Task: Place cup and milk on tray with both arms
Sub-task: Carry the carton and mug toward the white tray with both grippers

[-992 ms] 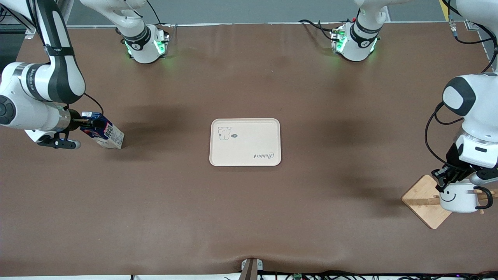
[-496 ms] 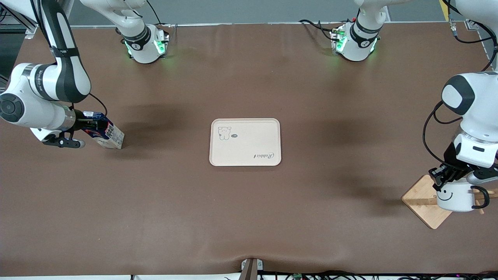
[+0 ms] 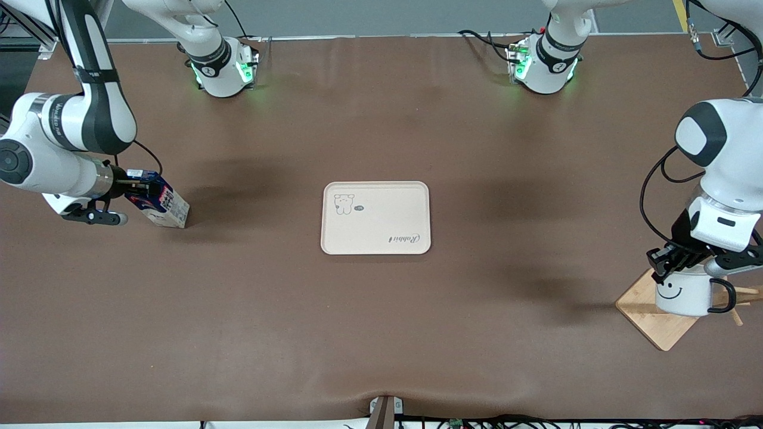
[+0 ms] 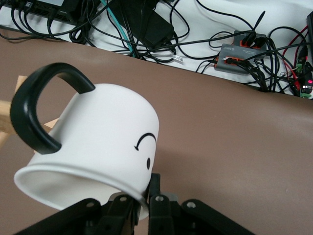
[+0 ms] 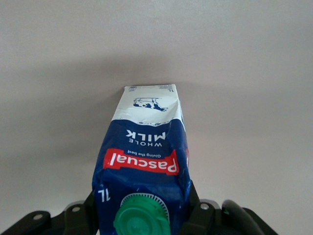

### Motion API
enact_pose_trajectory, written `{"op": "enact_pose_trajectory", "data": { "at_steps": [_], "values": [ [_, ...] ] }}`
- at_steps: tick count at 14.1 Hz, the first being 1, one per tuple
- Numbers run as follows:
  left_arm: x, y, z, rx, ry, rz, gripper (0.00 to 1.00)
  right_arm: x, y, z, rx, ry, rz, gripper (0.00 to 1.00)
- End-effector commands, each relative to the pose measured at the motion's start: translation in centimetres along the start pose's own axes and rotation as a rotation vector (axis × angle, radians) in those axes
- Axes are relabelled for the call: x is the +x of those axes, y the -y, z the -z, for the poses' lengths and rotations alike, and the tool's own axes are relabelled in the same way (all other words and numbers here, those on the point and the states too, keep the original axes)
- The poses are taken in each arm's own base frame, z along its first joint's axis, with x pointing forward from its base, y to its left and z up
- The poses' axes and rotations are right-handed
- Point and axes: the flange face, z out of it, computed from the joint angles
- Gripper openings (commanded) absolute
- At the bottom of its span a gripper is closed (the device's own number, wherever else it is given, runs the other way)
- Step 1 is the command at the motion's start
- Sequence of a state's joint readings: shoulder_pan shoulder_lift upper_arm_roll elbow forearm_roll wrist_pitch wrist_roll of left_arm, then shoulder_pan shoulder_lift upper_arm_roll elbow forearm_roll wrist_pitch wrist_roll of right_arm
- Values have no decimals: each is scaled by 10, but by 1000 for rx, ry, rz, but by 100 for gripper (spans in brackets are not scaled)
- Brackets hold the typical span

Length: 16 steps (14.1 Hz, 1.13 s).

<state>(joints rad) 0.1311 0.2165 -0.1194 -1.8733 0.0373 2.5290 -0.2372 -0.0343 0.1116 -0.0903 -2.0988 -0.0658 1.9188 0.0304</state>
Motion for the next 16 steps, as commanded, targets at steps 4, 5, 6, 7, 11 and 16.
{"op": "enact_pose_trajectory", "data": {
  "at_steps": [4, 5, 6, 7, 11, 16],
  "values": [
    [-1, -25, 27, 4, 62, 13, 0, 16, 26, 88, -32, 36, 20, 10],
    [1, -26, 32, 6, 68, 12, 0, 26, 35, 95, -34, 29, 33, 10],
    [1, -28, 34, 7, 75, 9, 0, 34, 41, 99, -27, 20, 40, 10],
    [2, -30, 38, 7, 80, 9, 0, 41, 49, 100, -15, 16, 46, 10],
    [-1, -61, 49, -3, 119, 39, 0, 45, 112, 115, 118, 41, 60, 10],
    [-19, -110, 52, -33, 144, 116, 0, 17, 250, 127, 147, 72, -103, 10]
  ]
}}
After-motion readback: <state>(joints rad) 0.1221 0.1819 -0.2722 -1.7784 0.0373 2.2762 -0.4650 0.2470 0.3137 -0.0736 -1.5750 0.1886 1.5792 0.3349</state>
